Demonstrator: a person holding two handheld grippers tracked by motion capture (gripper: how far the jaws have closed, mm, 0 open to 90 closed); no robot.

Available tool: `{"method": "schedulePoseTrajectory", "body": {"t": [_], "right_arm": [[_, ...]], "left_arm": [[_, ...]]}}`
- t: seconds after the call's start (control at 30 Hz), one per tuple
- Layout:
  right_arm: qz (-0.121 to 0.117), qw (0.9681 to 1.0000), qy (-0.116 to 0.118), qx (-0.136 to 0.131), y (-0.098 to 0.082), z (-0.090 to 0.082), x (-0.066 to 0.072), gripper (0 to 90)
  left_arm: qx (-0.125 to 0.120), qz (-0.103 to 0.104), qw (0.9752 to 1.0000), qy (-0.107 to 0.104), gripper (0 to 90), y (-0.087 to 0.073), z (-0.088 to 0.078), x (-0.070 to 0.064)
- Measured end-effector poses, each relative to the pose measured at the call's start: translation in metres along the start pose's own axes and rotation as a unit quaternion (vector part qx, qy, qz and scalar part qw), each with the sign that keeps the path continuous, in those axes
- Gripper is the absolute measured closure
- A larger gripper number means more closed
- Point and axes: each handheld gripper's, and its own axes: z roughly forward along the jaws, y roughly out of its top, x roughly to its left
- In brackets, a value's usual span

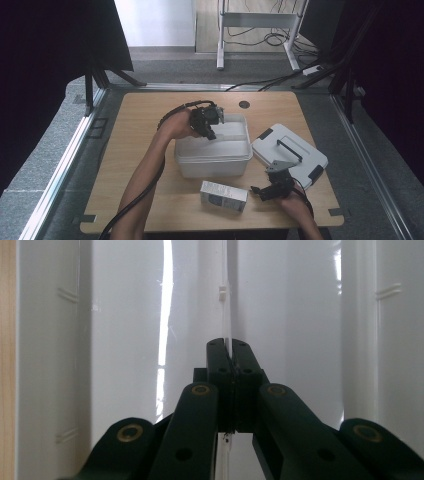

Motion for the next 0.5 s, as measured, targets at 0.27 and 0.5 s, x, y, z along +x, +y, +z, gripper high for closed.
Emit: {"method": "schedulePoseTrajectory", "body": {"t": [0.27, 0.5], "right_arm": [[0.000, 1.0000, 0.000, 0.000, 0.000, 0.000, 0.000, 0.6], [0.000, 1.0000, 0.000, -0.001, 0.000, 0.000, 0.000, 0.6]], "left_arm": [[-0.023, -0.013, 0.9994, 0.021, 88.9, 0.005, -0.026, -0.004], [-0.018, -0.052, 0.9977, 0.040, 88.9, -0.003, -0.044, -0.006]]}}
